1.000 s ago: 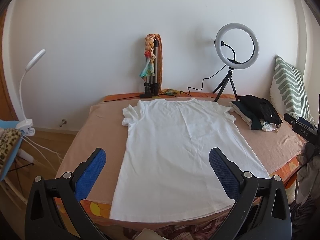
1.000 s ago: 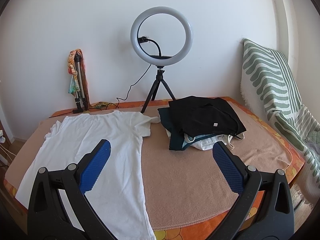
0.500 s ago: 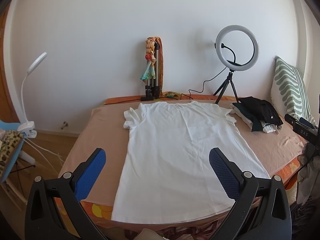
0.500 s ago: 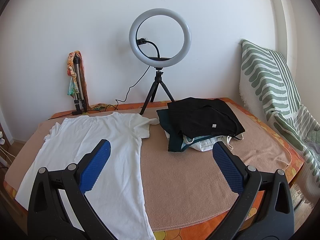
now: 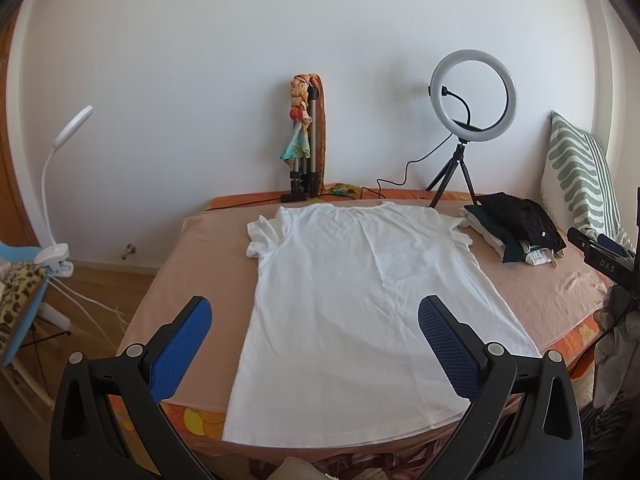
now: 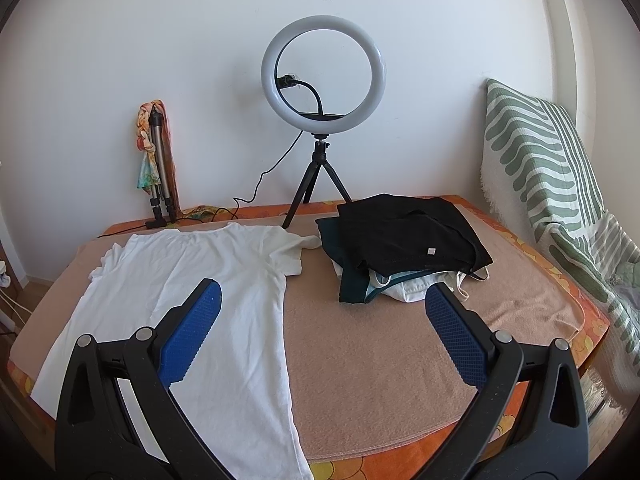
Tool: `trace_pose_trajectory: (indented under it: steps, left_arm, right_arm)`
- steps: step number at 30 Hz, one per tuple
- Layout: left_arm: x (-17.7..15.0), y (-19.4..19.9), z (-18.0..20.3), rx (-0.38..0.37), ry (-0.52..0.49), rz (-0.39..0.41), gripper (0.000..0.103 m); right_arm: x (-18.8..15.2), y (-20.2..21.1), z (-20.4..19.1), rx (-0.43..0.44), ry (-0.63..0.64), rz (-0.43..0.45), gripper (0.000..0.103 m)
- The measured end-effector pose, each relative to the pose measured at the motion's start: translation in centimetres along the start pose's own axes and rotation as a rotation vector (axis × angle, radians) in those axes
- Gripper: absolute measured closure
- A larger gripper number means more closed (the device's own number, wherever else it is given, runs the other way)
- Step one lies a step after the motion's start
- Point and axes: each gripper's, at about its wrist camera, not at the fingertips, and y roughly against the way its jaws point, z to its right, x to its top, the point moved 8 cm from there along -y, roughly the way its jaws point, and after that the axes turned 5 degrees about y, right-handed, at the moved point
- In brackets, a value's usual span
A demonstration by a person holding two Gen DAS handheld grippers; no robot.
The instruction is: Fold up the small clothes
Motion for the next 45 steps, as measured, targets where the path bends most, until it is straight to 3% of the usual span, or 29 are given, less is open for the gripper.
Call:
trace_pose_trajectory:
  steps: [25, 31, 37, 45]
  left_arm:
    - [-0.4, -0.3, -0.8, 0.0, 0.012, -0.016, 0.0]
    - [-1.8, -0.5, -2.8, -0.043, 0.058, 0.0, 0.0]
    - [-5.2, -2.2, -5.5, -0.033, 0.154, -0.101, 0.001]
    - [-9.7, -4.4, -8.3, -0.013, 0.279, -0.205, 0.026]
  right_arm:
    - [0.3, -0.8, -1.9, 0.04, -0.001, -0.018, 0.0]
    - [1.9, -0.4, -4.1, 0.164, -0.006, -0.031, 0.0]
    - [6.1, -1.2, -9.3, 0.333, 0.009, -0.077, 0.0]
    - [11.1, -4.4, -19.4, 0.526, 0.069, -0.162, 0.004]
